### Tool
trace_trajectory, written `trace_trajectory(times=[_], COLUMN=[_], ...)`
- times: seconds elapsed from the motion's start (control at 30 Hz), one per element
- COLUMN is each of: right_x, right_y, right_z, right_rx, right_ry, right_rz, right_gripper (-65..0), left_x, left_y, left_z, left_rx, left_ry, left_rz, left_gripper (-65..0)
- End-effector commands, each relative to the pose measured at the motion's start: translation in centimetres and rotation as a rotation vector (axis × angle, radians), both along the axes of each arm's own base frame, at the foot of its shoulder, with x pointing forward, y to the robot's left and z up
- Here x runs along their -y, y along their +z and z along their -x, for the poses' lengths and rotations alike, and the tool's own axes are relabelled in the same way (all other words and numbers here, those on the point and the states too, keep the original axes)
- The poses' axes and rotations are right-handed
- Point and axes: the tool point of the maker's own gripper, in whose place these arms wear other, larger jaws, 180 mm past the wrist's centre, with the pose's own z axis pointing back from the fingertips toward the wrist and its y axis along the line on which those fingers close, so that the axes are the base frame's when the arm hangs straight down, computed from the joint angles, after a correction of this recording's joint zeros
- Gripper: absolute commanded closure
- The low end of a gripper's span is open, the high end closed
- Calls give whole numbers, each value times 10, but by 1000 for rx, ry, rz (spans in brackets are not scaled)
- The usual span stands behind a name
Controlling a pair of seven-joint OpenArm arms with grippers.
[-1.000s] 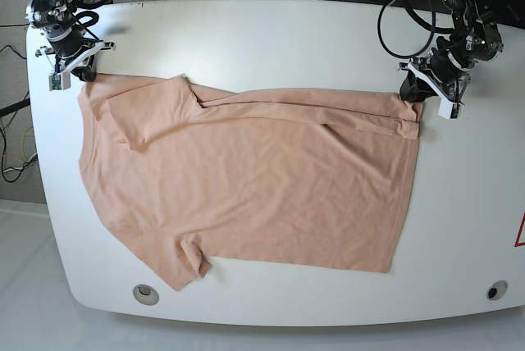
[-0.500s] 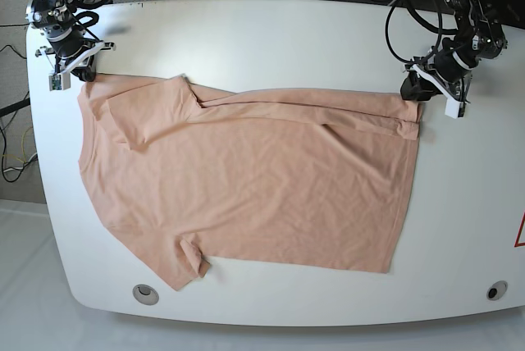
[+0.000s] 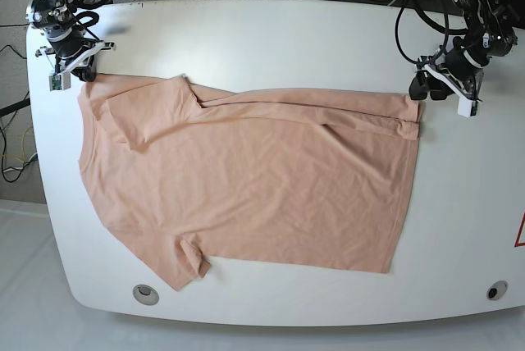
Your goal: Fold the T-shirt properly
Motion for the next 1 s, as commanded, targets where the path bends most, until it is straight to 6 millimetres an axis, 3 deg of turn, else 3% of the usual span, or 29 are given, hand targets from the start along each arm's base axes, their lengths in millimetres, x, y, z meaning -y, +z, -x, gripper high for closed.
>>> trace_trajectory(times=[0.0,0.33,0.6,0.97], right_x=[7,7,7,7], right_y=[-1,-1,0,0], right_z=[4,4,4,3], right_rx=[-33,-35,-27,-23], right_ry=[7,7,5,4], right_rz=[25,24,23,23], right_gripper=[-5,-3,-4,0], left_x=[-1,5,11,8], left_y=[2,-10,-17,-24], left_z=[-6,-9,-9,5], left_rx=[-4,-51,-44,-52], left_ry=[-31,-69,-81,-63], left_rz=[-55,-116,-97,-83], left_gripper=[-352,-306,-232,-43])
